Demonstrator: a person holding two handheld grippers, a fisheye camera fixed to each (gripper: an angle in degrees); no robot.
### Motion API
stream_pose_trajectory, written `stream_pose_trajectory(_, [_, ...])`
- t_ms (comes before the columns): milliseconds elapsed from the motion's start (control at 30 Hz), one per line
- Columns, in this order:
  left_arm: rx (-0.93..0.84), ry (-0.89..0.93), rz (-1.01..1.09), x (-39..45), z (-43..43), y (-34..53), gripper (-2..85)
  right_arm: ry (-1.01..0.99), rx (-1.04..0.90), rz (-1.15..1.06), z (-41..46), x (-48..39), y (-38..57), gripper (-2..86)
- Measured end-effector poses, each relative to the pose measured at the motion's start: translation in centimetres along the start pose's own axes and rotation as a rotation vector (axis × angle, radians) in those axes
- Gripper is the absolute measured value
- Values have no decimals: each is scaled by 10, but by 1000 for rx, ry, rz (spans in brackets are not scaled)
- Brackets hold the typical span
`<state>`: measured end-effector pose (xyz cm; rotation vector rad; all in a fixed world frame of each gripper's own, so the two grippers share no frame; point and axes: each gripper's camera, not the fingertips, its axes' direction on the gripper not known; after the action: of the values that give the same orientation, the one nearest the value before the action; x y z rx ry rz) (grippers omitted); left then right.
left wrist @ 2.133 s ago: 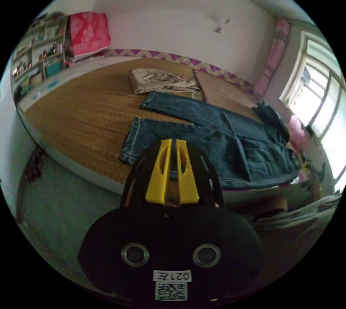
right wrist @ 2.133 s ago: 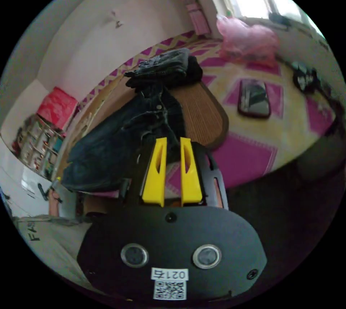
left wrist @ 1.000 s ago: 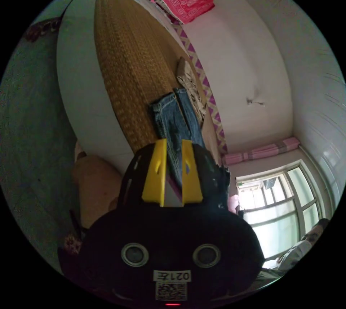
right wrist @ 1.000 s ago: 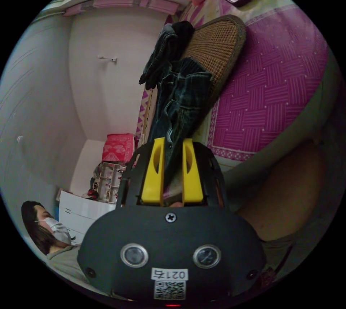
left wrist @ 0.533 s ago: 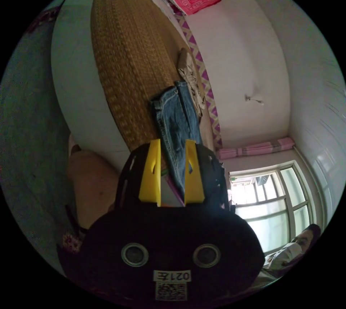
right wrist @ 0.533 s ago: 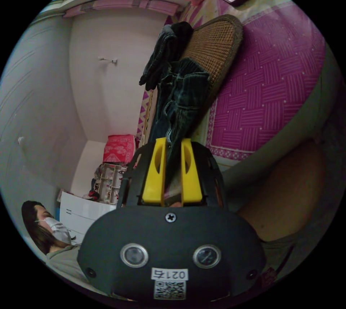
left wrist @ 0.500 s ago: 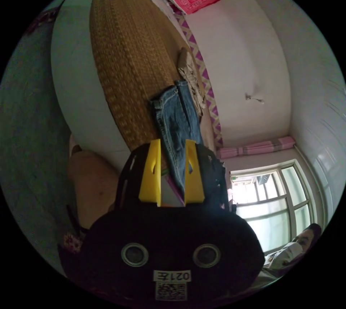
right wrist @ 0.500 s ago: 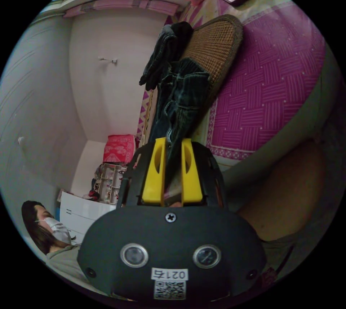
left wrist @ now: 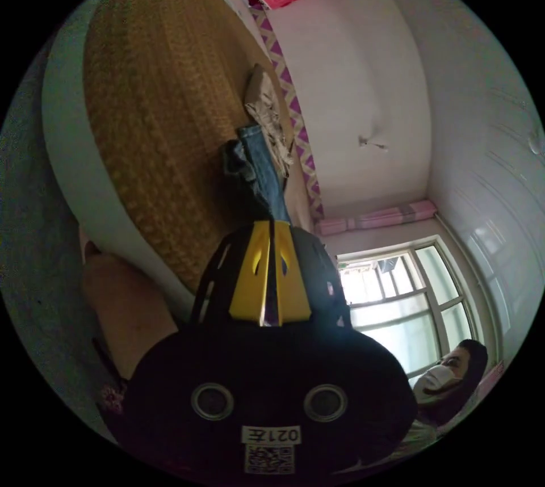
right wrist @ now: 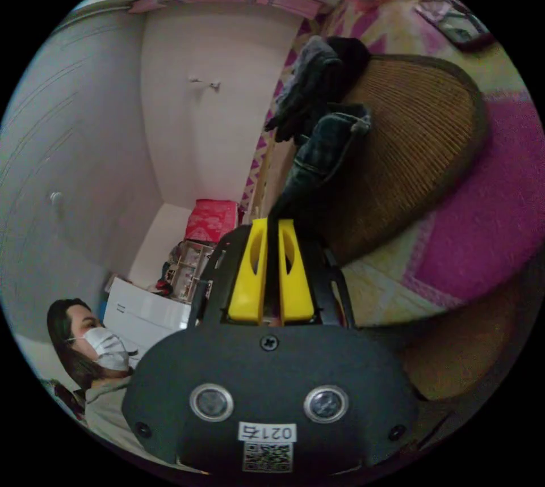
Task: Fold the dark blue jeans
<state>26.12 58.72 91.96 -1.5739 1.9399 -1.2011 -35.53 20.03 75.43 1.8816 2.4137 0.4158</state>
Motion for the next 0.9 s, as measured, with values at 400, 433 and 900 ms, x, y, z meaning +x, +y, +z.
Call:
stream_pose_trajectory(400, [-166, -361, 91, 89, 213, -155, -7, 180, -24, 127, 185, 10, -163, 49])
stream_pose_trajectory(433, [-191, -398, 89, 84, 233, -161, -6, 211, -28, 160, 198, 24, -163, 59])
stream_pose_trajectory(900, [-384, -515, 574, 141, 300, -77, 10, 399, -553, -725, 351, -121, 45, -6])
